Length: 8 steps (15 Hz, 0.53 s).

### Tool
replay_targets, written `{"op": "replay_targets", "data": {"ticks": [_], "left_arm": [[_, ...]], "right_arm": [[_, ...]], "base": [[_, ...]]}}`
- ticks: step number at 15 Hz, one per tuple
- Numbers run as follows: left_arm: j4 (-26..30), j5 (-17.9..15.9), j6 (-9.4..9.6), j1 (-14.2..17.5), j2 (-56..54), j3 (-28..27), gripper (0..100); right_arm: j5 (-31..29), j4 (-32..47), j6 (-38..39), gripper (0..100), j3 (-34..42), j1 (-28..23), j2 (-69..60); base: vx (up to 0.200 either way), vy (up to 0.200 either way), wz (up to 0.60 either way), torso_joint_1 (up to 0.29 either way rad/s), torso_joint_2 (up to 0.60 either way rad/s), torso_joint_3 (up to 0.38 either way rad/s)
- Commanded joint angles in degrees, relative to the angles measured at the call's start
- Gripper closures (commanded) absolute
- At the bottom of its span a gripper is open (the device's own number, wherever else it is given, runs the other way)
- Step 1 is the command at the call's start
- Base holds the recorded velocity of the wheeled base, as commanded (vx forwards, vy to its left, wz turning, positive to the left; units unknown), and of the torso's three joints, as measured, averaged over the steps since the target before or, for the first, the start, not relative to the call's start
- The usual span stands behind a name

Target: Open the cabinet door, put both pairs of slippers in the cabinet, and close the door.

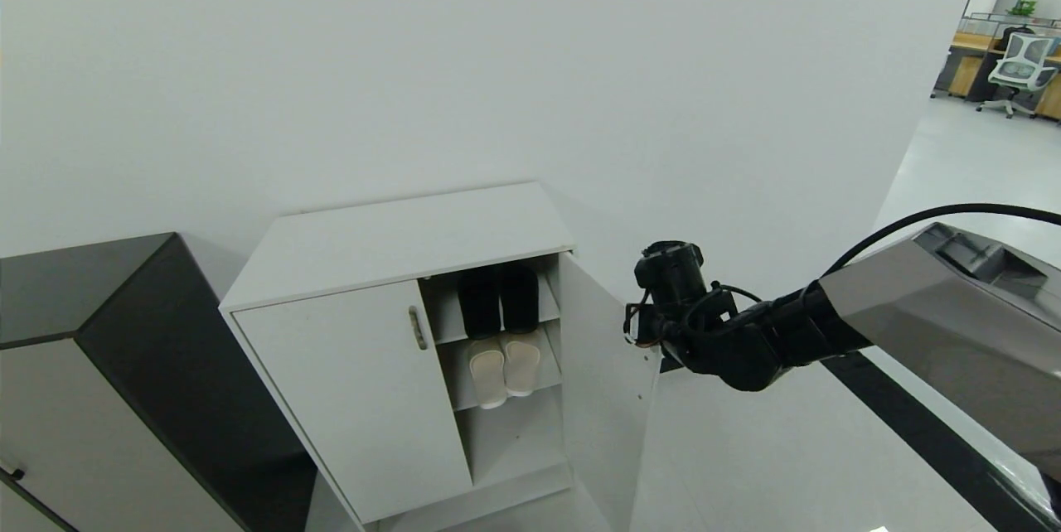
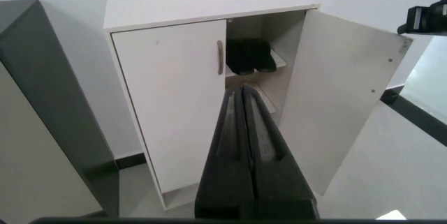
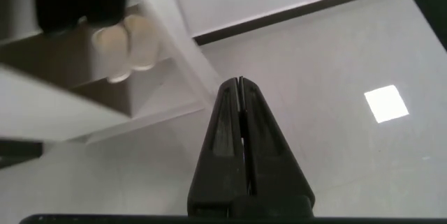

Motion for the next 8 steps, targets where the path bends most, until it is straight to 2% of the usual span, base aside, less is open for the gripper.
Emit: {"op": "replay_targets", "data": {"ticks": [1,4,8], "left_arm": [[0.02,0.01,-0.04,0.01,-0.01,0.00,100],[-0.07,0.10,-0.04,0.01,-0.01,0.00,100],[-0.07,0.10,-0.04,0.01,-0.01,0.00,100]], "right_arm": [[0.13,0.04,0.13,100,2.47,2.85,-4.18],[-0.05,-0.23,0.21,100,4.93,6.63,-6.99],[0.48,-0.23,-1.63,100,7.92,7.86,-9.01]], "base": [[0.000,0.000,0.00,0.000,0.00,0.000],[0.000,0.000,0.00,0.000,0.00,0.000],[0.000,0.000,0.00,0.000,0.00,0.000]]}}
